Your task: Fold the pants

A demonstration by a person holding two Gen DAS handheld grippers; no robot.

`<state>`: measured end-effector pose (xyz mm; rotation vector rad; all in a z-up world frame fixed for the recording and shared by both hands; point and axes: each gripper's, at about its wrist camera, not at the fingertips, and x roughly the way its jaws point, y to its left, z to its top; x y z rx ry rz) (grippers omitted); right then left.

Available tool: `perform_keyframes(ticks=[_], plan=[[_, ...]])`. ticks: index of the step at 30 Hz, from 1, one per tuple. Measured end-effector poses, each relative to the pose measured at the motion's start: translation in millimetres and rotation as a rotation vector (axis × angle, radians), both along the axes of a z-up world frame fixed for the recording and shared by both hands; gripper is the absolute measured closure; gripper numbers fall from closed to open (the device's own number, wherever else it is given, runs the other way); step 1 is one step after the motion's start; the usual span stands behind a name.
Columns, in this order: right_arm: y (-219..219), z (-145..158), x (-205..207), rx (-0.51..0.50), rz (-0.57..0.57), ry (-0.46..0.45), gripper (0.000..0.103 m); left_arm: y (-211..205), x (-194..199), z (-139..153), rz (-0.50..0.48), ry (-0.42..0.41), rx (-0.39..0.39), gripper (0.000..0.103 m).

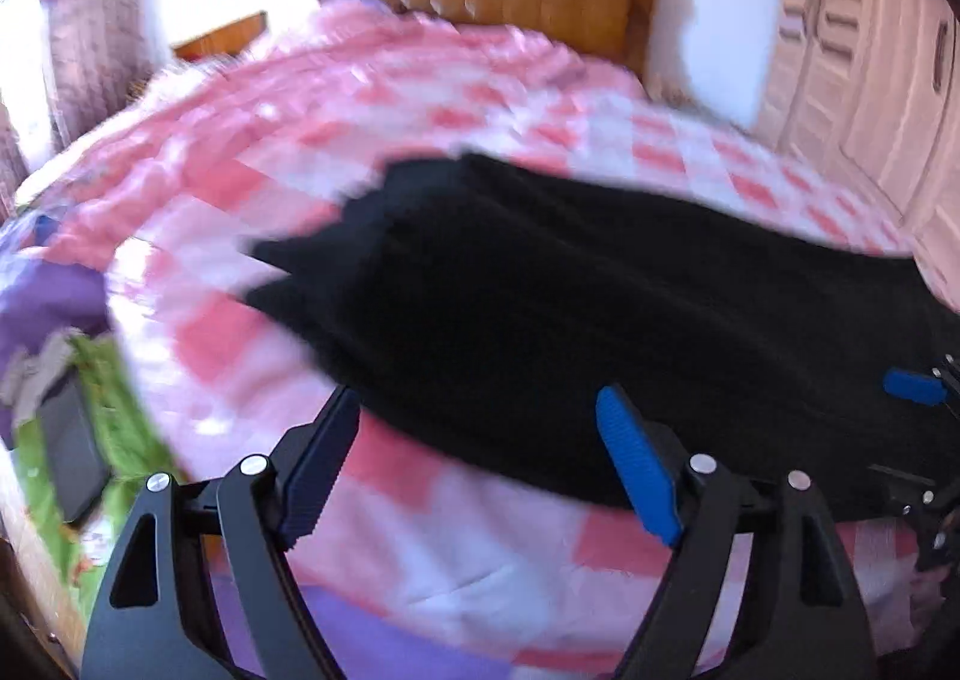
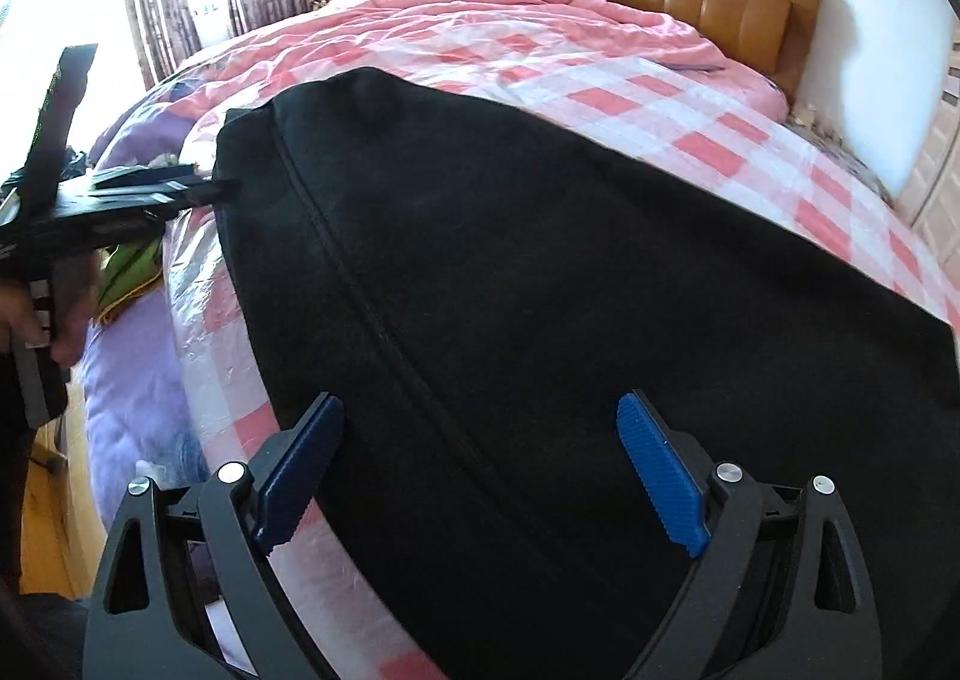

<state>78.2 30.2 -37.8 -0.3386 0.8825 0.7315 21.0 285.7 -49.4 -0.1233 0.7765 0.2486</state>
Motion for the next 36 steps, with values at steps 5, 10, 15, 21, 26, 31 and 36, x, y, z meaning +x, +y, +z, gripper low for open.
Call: perform_keyframes(ticks=[5, 10, 15, 21, 26, 31, 36], plan=[[15, 21, -13, 0.063, 0.04, -0.057, 0.014, 29, -15, 5, 0.012, -0.062, -0.309, 0.021], [62, 3, 6, 0.018, 0.007, -0.015, 0.014, -11, 11, 15, -0.034, -0.095, -0.114, 0.021], [74, -11, -17, -0.041, 0.146, 0.018, 0.011, -15, 41, 13, -0.015, -0.049, -0.02, 0.021], [19, 23, 34, 0.094, 0.041, 0.042, 0.01, -29, 69, 17, -0.102, -0.022, 0.022, 0.015], [-5, -4, 127, -0.008, -0.113, 0.143, 0.008, -32, 105, -19, -0.07, 0.169, 0.059, 0.013], [-18, -7, 127, 0.002, -0.013, 0.046, 0.009, -18, 87, -24, -0.088, 0.122, 0.0, 0.013], [-13, -5, 118, -0.028, -0.003, 0.013, 0.008, -16, 88, -24, -0.109, 0.082, 0.005, 0.012]])
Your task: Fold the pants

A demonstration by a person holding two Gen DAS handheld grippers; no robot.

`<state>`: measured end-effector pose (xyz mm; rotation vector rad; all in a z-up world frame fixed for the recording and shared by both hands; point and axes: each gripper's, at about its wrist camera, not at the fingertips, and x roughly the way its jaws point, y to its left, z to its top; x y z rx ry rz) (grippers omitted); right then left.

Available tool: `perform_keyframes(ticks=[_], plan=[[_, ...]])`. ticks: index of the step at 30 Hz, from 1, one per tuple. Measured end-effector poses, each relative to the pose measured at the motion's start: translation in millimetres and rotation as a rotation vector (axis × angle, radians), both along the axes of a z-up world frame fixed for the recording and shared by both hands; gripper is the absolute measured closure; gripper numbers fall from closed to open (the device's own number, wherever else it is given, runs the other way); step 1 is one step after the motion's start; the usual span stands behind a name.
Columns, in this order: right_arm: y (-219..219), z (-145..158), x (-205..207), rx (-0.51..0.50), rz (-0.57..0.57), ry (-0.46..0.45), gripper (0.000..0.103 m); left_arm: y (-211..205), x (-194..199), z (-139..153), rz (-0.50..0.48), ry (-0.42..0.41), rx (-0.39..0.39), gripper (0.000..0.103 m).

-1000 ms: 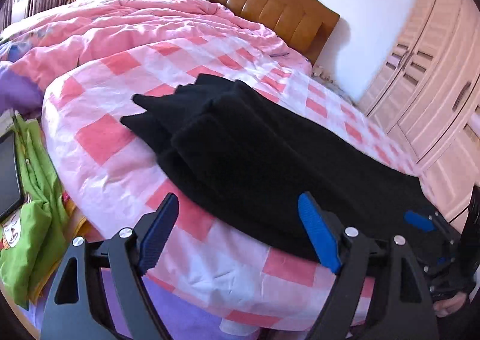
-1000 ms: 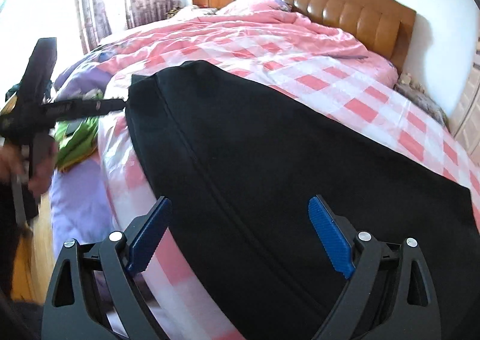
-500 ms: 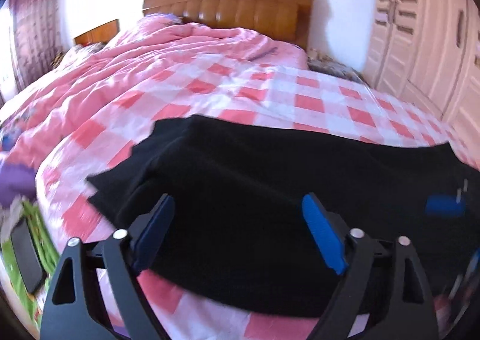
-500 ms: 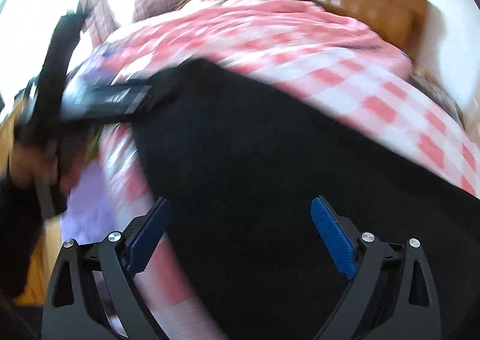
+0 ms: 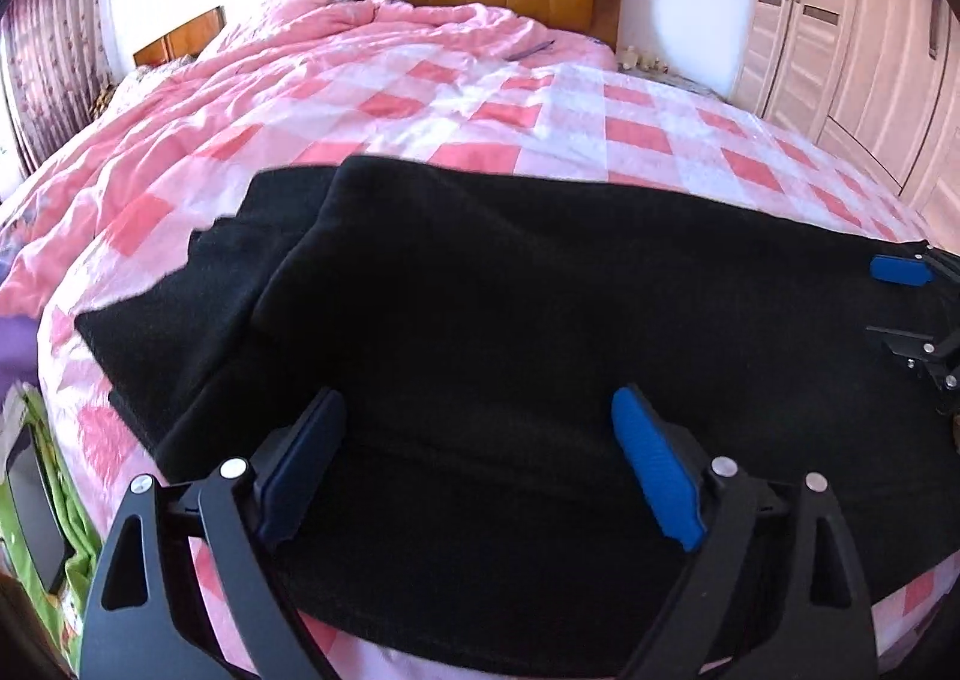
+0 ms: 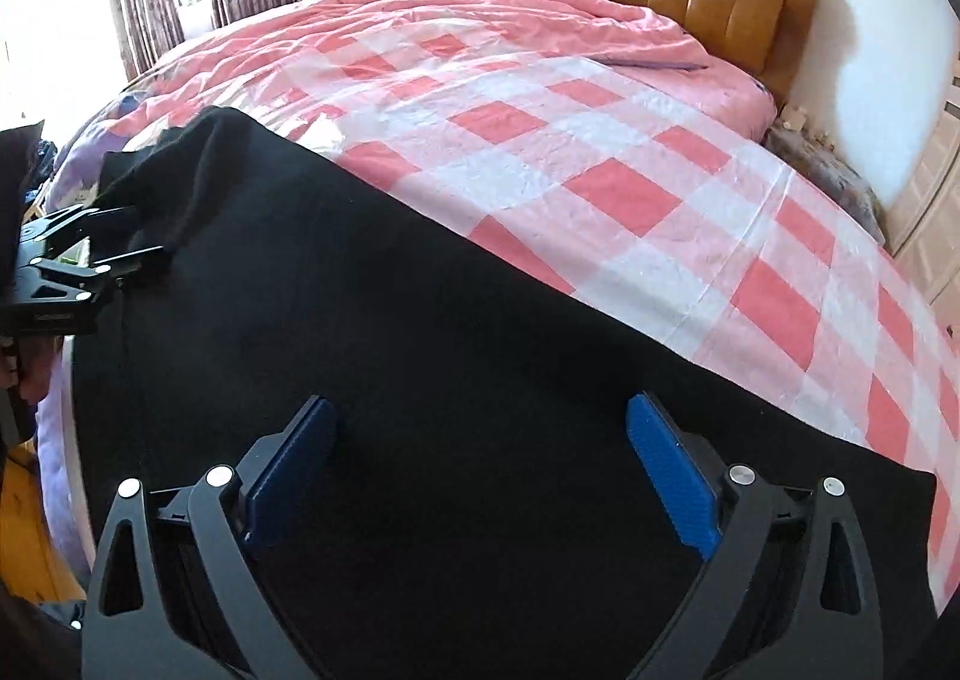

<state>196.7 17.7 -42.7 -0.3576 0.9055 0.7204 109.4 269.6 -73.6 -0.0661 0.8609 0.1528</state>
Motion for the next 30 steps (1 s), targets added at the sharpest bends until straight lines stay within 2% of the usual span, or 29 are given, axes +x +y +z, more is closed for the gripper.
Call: perform_keyframes(ticks=[3, 6, 9, 10, 12, 15, 18, 21, 25, 27, 28, 29, 30], plan=[[-15, 16, -11, 0.045, -0.038, 0.01, 0.008, -5, -6, 14, 0.012, -0.053, -0.001, 0.013], [-42, 24, -11, 0.019, -0.113, -0.023, 0.007, -5, -7, 24, 0.039, -0.084, 0.03, 0.006], [-72, 2, -4, -0.089, -0.196, 0.04, 0.004, 6, 12, 7, 0.045, 0.017, 0.044, 0.006], [-86, -5, -5, -0.061, -0.176, 0.064, 0.004, 6, 18, 1, 0.027, 0.039, 0.067, 0.002], [-102, -5, -12, -0.046, -0.16, 0.054, 0.005, 7, 24, 2, 0.034, 0.053, 0.059, 0.002], [-108, 8, -21, -0.093, -0.245, 0.046, 0.005, 0, 25, 11, 0.048, 0.059, 0.089, 0.005], [-89, 25, -41, -0.001, -0.19, 0.033, 0.005, -12, 12, 21, 0.041, 0.002, 0.096, 0.004], [-41, 30, -49, 0.038, -0.113, 0.024, 0.005, -16, 13, 22, 0.05, -0.027, 0.099, 0.004], [37, 15, -51, -0.01, -0.047, 0.039, 0.005, -21, 45, 24, -0.012, 0.034, 0.12, 0.004], [59, 2, -61, -0.044, -0.006, 0.069, 0.004, -15, 64, 13, -0.015, 0.124, 0.141, 0.004], [65, -6, -72, -0.062, 0.032, 0.064, 0.004, -10, 69, 8, -0.014, 0.146, 0.124, 0.001], [63, -6, -79, -0.059, 0.038, 0.034, 0.004, -6, 69, 8, -0.015, 0.136, 0.096, 0.001], [58, -6, -81, -0.048, 0.033, 0.041, 0.004, -2, 68, 6, -0.016, 0.133, 0.061, 0.001]])
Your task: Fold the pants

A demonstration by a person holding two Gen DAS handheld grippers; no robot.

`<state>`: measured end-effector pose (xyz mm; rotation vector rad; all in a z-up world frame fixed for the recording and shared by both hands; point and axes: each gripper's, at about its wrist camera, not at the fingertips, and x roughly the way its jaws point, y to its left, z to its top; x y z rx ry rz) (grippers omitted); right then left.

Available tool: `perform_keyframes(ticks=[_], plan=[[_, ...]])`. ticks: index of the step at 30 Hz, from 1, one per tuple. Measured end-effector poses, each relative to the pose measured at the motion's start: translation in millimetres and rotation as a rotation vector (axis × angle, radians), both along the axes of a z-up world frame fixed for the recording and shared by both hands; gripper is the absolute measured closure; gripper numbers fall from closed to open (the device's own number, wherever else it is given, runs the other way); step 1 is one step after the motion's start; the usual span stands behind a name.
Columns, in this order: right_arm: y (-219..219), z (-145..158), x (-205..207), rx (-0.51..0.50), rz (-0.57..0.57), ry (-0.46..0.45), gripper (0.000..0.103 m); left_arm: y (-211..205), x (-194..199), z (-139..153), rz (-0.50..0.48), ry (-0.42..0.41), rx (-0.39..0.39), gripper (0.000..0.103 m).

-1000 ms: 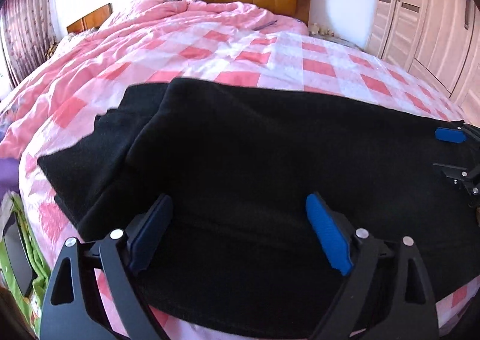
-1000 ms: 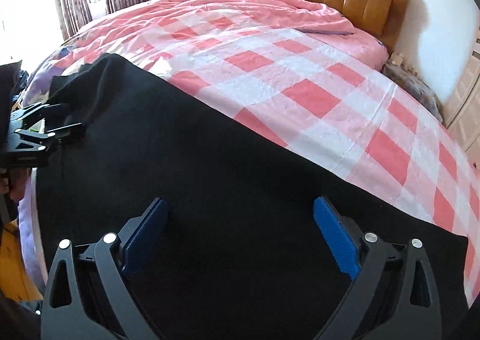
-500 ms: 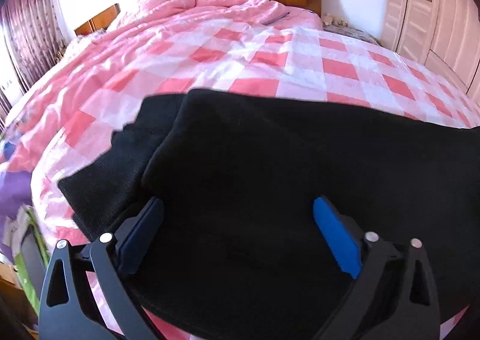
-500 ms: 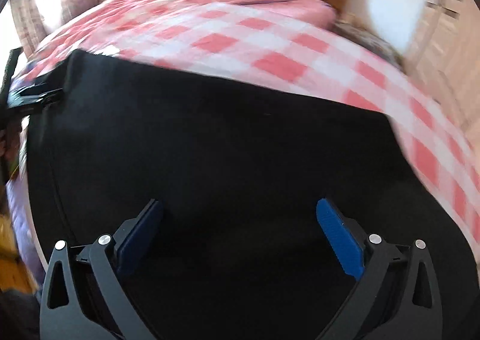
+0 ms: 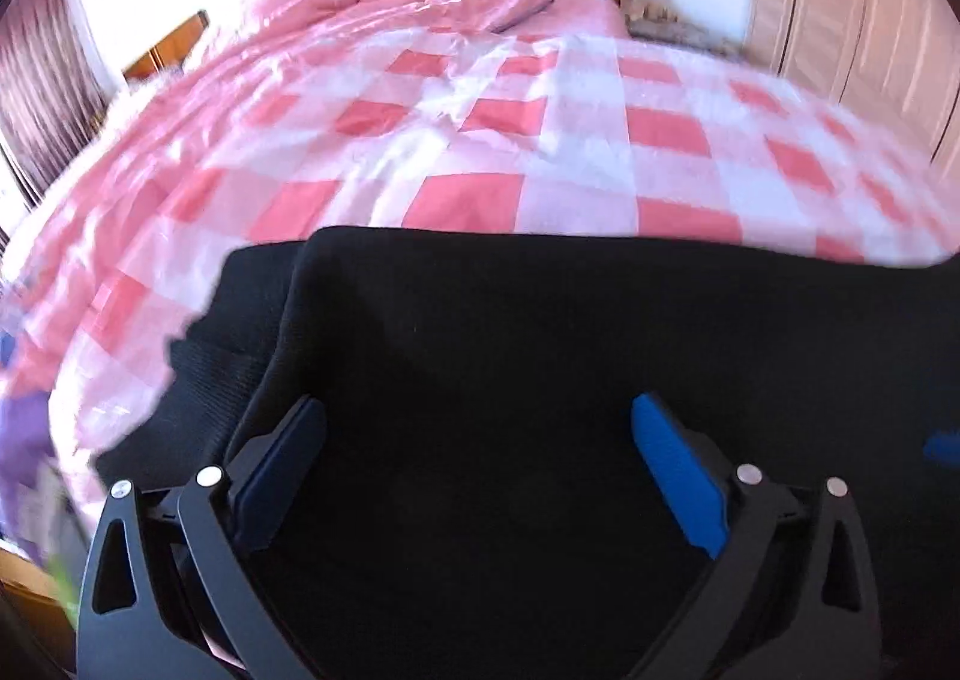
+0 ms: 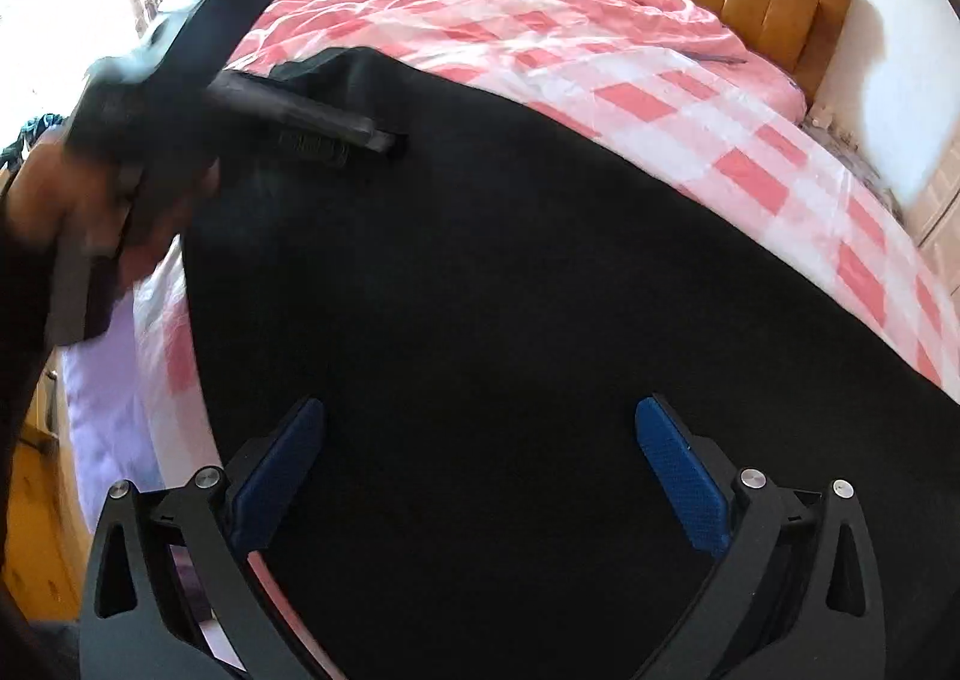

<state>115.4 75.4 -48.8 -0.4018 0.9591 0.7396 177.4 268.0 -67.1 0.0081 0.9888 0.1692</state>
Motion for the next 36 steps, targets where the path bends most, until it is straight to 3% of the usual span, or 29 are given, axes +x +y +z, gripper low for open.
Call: perform_keyframes(ticks=[2, 7, 10, 12, 14, 16, 19, 25, 28, 29, 32, 36], plan=[[-14, 4, 0, 0.039, 0.021, 0.052, 0.004, 0, -4, -2, -0.013, -0.024, 0.008, 0.001], [-2, 22, 11, 0.093, -0.043, 0.021, 0.004, -1, -13, -5, 0.01, -0.087, 0.008, 0.001], [27, 3, 11, 0.018, -0.019, 0.044, 0.004, -4, -14, -4, 0.016, -0.091, 0.022, 0.001], [28, 4, -4, 0.016, 0.006, -0.042, 0.004, -4, -16, -4, 0.013, -0.095, 0.024, 0.001], [18, 7, -5, 0.027, 0.02, 0.025, 0.004, -4, -18, -5, 0.01, -0.105, 0.023, 0.001], [9, 14, -8, 0.004, 0.043, 0.004, 0.004, -4, -19, -5, 0.009, -0.113, 0.021, 0.001], [-29, 27, 2, 0.004, -0.048, -0.052, 0.004, -3, -19, -6, 0.009, -0.119, 0.022, 0.001], [-129, 28, 55, -0.009, -0.328, -0.054, 0.004, -3, -19, -6, 0.008, -0.119, 0.023, 0.001], [-171, 11, 74, -0.026, -0.379, 0.032, 0.004, -4, -20, -7, 0.008, -0.118, 0.019, 0.001], [-181, 14, 70, 0.008, -0.348, 0.029, 0.004, -4, -20, -7, 0.007, -0.118, 0.016, 0.001], [-209, 15, 56, -0.047, -0.345, 0.008, 0.005, -3, -18, -7, 0.003, -0.117, 0.011, 0.001], [-277, 15, 45, -0.066, -0.498, -0.022, 0.004, -2, -17, -8, -0.001, -0.116, 0.007, 0.001]])
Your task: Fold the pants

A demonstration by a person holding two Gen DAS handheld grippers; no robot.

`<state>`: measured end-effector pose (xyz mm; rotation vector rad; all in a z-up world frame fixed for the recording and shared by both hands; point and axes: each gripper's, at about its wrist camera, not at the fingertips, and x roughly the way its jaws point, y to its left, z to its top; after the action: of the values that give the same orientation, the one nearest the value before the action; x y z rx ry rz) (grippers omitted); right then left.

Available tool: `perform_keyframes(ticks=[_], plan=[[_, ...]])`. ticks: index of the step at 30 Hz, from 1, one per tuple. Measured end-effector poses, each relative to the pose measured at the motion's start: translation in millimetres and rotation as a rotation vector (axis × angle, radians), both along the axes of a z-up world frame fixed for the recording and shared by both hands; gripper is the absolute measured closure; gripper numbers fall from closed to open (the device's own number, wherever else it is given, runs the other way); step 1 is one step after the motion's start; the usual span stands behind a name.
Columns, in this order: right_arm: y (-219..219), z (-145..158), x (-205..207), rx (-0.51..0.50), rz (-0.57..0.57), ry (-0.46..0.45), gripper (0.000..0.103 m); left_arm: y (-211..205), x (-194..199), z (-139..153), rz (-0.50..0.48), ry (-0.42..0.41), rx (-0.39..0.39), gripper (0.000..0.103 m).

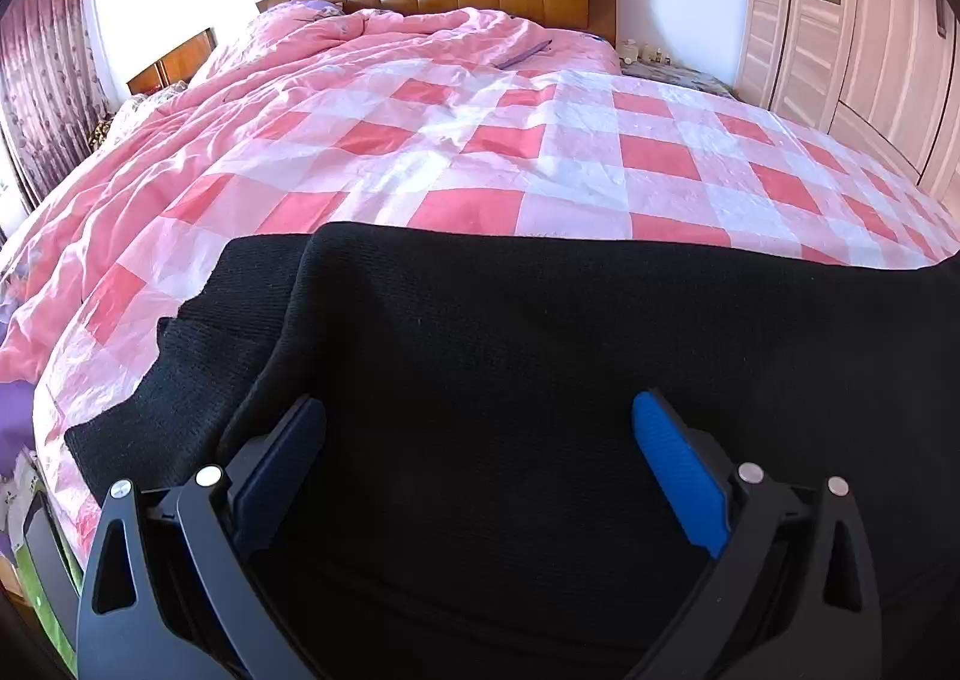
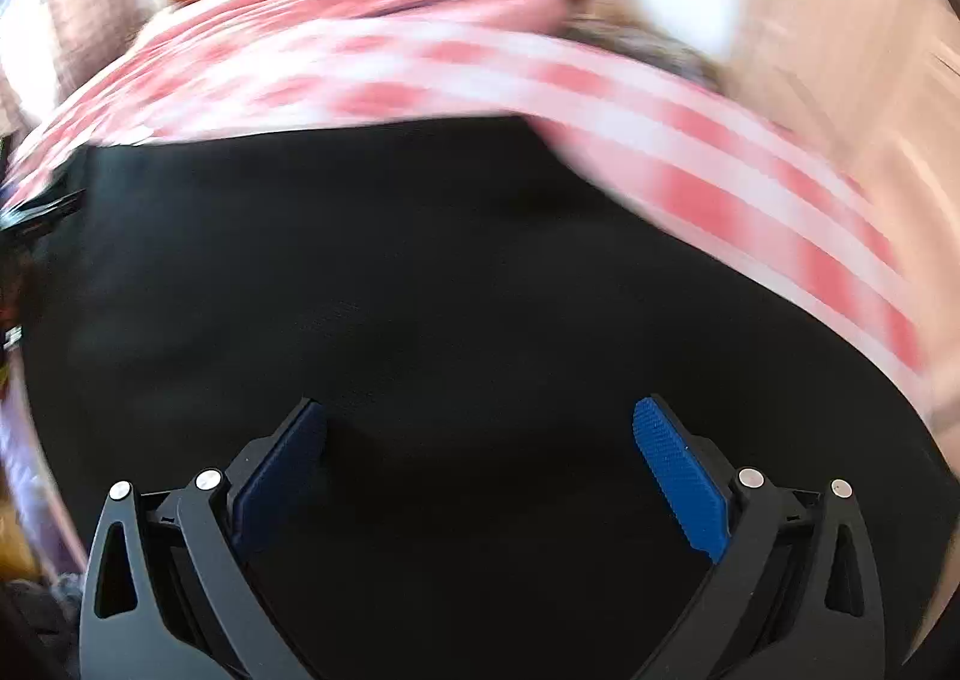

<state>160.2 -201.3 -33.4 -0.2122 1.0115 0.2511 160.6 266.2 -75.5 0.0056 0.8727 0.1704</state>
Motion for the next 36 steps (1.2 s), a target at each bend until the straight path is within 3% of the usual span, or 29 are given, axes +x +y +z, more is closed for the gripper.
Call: perform_keyframes(ticks=[1, 4, 6, 9, 10, 13, 16, 18, 20, 21, 23, 27, 29, 32, 34, 36], plan=[[-13, -2, -8, -0.013, -0.042, -0.002, 0.004, -1, 0, 0, 0.007, 0.0, 0.006, 0.001], [-39, -3, -32, 0.041, -0.016, 0.019, 0.005, -20, -8, 14, 0.074, 0.005, 0.088, 0.008], [-50, 4, -46, 0.006, -0.039, -0.005, 0.005, -57, -21, 39, 0.014, -0.073, 0.116, 0.009], [-67, 19, -63, 0.021, -0.093, -0.061, 0.004, -121, -28, 69, -0.154, -0.137, 0.059, 0.005], [-71, 23, -63, 0.02, -0.106, -0.078, 0.004, -161, -23, 76, -0.278, -0.128, 0.009, 0.002], [-82, 26, -54, 0.002, -0.158, -0.093, 0.004, -243, -1, 69, -0.481, -0.044, -0.078, 0.002], [-98, 25, -56, 0.038, -0.17, -0.068, 0.004, -315, 20, 41, -0.61, 0.059, -0.053, 0.002], [-106, 17, -61, -0.009, -0.173, -0.037, 0.004, -351, 32, 13, -0.645, 0.132, 0.049, 0.002], [-121, 1, -77, -0.034, -0.155, -0.005, 0.004, -350, 37, 4, -0.617, 0.13, -0.001, 0.001], [-129, 1, -88, 0.012, -0.133, -0.038, 0.004, -345, 42, 2, -0.609, 0.144, -0.037, 0.001], [-148, 2, -109, 0.093, -0.121, -0.07, 0.005, -343, 45, 1, -0.603, 0.137, -0.005, 0.001], [-153, 5, -115, 0.103, -0.132, -0.07, 0.005, -343, 47, 3, -0.563, 0.151, 0.012, 0.001], [-146, 12, -107, 0.069, -0.158, -0.059, 0.005, -347, 39, 16, -0.548, 0.138, 0.013, 0.006], [-139, 27, -85, 0.041, -0.148, -0.115, 0.005, -386, 34, 41, -0.663, 0.074, -0.021, 0.005], [-140, 29, -53, 0.019, -0.167, -0.122, 0.005, -416, 47, 41, -0.701, 0.053, 0.039, 0.005], [-142, 21, -20, 0.027, -0.169, -0.075, 0.005, -434, 68, 27, -0.702, 0.097, 0.052, 0.005]])
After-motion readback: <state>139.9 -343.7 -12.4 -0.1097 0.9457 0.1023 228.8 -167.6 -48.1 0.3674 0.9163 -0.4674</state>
